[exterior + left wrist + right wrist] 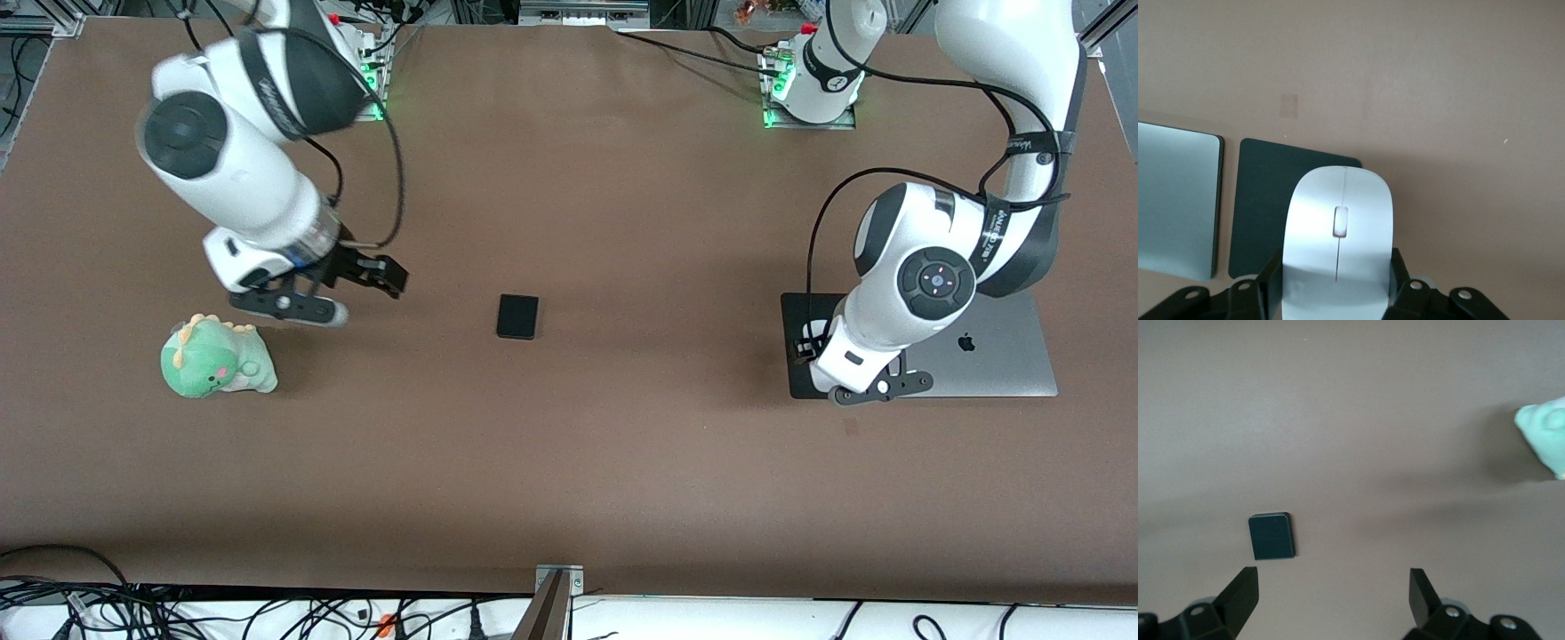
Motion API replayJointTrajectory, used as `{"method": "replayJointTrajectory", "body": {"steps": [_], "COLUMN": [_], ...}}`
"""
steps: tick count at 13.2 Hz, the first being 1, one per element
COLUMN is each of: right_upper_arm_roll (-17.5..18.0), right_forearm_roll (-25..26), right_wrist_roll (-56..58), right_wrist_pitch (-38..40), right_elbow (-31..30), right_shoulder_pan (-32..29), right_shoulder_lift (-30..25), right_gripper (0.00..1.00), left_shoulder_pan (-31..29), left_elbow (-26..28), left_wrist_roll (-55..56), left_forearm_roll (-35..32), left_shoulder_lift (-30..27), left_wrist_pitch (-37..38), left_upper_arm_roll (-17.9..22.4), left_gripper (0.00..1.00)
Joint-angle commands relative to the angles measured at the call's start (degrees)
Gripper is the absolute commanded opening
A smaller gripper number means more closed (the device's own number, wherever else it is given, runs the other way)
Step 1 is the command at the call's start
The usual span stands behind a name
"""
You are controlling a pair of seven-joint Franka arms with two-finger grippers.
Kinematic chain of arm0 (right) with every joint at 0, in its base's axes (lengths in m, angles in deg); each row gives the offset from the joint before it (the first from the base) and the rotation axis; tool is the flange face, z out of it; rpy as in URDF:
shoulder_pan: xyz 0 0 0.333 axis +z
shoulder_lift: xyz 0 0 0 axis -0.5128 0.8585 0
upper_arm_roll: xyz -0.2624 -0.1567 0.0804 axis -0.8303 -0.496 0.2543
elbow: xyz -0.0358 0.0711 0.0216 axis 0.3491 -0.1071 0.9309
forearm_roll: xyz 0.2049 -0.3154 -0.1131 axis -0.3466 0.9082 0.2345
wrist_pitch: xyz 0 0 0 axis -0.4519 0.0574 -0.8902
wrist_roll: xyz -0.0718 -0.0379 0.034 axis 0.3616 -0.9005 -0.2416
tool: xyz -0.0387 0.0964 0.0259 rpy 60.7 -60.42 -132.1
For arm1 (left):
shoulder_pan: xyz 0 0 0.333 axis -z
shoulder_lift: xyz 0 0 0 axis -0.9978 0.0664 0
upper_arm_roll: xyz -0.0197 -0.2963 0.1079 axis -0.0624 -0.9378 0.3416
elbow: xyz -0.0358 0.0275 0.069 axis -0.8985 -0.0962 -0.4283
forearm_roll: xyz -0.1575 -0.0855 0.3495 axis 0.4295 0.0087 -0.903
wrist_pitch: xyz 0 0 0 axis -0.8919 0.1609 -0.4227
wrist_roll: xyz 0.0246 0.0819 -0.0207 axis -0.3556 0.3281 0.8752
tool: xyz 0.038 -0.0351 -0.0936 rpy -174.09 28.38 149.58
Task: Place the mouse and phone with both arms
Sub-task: 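Carry the mouse to the pad while the right gripper reaches the phone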
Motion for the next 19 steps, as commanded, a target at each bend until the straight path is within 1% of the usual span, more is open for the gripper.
{"method": "replayJointTrajectory", "body": {"steps": [1, 4, 7, 8, 10, 12, 13, 16, 19], "right_upper_arm_roll": [-0.5, -0.6, -0.8, -0.9, -1.0, -1.0, -1.0, -1.2, -1.3], "right_forearm_roll": [-0.3, 0.3, 0.5, 1.8, 6.1, 9.1, 9.3, 9.5, 9.6], "right_wrist_roll": [-4.0, -6.9, -11.5, -13.4, -18.2, -19.4, -19.4, -19.5, -19.5], "right_wrist_pitch": [-4.7, -9.9, -14.0, -15.8, -19.1, -23.2, -24.7, -27.7, -32.3], "right_elbow": [1.0, 1.0, 1.0, 0.9, 0.2, -1.7, -2.3, -2.9, -5.7], "right_shoulder_pan": [2.5, 5.4, 8.4, 9.5, 11.9, 13.4, 13.6, 15.4, 15.9], "right_shoulder_lift": [4.8, 9.7, 14.3, 15.7, 18.0, 19.6, 20.4, 22.6, 22.7], "right_gripper": [1.00, 1.00, 1.00, 1.00, 1.00, 1.00, 1.00, 1.00, 1.00], "left_shoulder_pan": [-3.3, -6.5, -8.9, -9.7, -11.2, -11.3, -11.3, -11.3, -11.3], "left_elbow": [10.8, 16.8, 22.6, 24.8, 28.7, 29.7, 29.6, 29.6, 29.0], "left_wrist_roll": [-6.2, -12.8, -18.5, -20.7, -23.3, -23.5, -22.8, -20.3, -17.9], "left_forearm_roll": [-1.2, -1.0, -1.0, -1.0, -1.0, -1.0, -1.0, -0.8, -0.7], "left_shoulder_lift": [-6.1, -7.9, -7.9, -7.9, -7.5, -6.9, -6.0, -3.4, -0.3], "left_wrist_pitch": [-6.3, -11.9, -19.8, -22.7, -29.0, -30.3, -30.5, -32.9, -36.1], "left_upper_arm_roll": [-1.1, -1.1, -1.1, -1.1, -1.1, -1.1, -1.1, -1.1, -1.1], "left_gripper": [0.42, 0.43, 0.43, 0.43, 0.43, 0.44, 0.45, 0.45, 0.45]}}
